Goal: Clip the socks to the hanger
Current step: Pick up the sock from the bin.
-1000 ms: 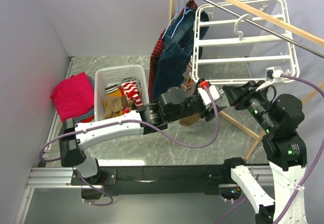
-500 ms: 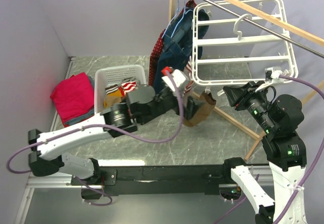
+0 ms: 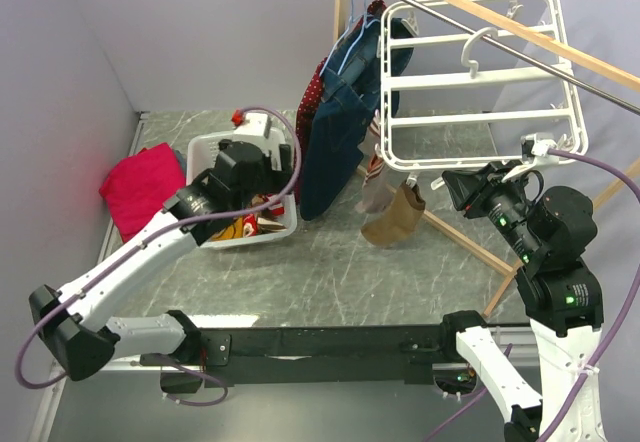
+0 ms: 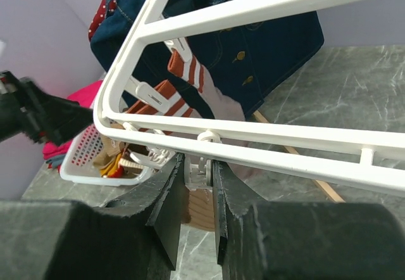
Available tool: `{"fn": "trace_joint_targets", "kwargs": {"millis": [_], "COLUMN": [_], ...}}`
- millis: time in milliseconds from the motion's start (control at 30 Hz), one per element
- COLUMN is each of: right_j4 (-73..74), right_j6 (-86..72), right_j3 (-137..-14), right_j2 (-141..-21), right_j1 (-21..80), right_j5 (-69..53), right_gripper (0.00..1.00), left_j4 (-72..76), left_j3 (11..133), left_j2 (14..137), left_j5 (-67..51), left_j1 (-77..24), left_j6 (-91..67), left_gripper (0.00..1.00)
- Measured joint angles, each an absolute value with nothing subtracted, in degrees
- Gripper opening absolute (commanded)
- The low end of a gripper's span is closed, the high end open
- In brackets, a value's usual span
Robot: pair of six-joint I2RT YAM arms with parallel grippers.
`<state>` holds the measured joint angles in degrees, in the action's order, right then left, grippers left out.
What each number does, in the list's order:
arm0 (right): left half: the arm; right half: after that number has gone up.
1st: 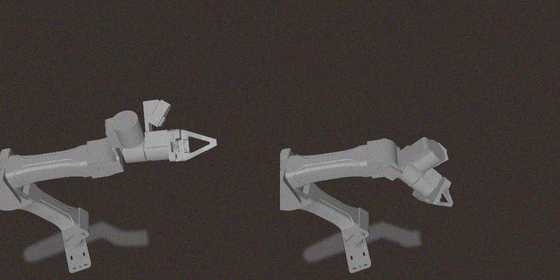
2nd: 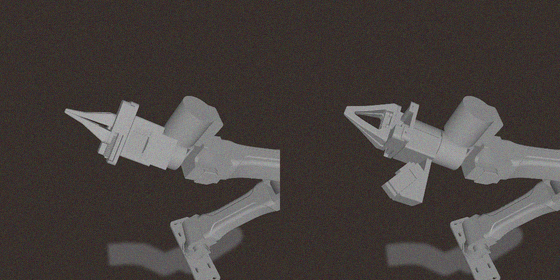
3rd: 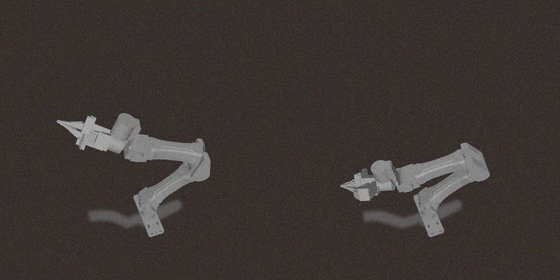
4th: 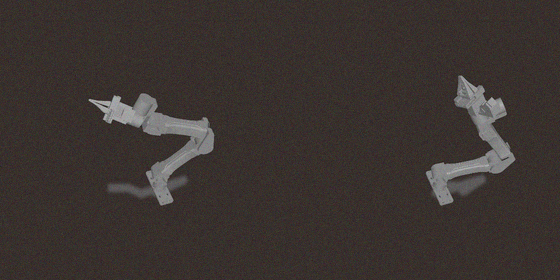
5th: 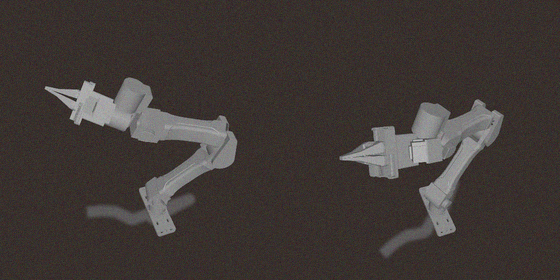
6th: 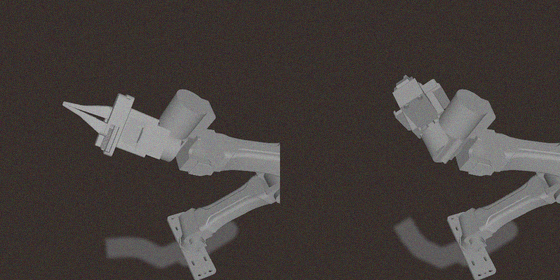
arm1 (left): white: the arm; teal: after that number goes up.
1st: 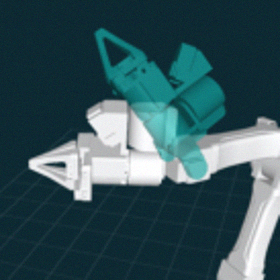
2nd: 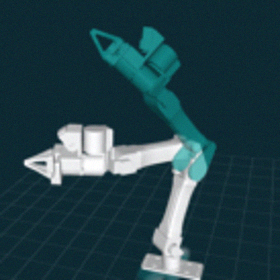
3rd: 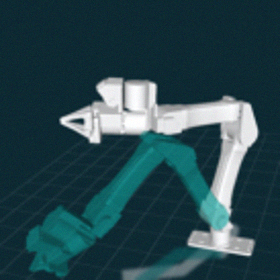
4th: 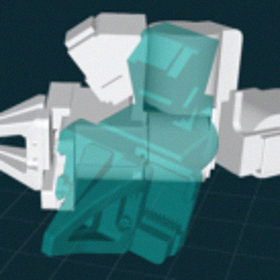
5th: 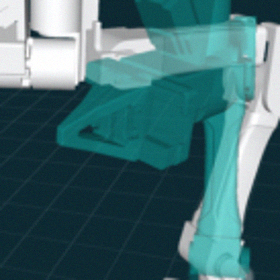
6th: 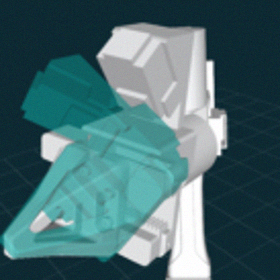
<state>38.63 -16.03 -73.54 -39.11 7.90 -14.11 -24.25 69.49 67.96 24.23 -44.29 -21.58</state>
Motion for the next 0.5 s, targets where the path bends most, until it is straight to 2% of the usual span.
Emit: {"fn": "trace_joint_targets", "kwargs": {"millis": [300, 500], "right_j4": [38.63, 38.63], "right_j6": [-15.77, -15.55], "right_j3": [-73.54, -73.52], "right_j2": [-38.94, -38.68], "right_j1": [7.9, 7.9], "right_j5": [-13.96, -13.91], "right_gripper": [0.0, 0.0], "left_j4": [-26.94, -28.58], "left_j3": [65.54, 60.14], "left_j2": [76.18, 78.76], "left_j5": [23.9, 23.83], "left_j1": [-30.06, -27.94], "left_j6": [-22.74, -22.57], "left_gripper": [0.86, 0.74]}}
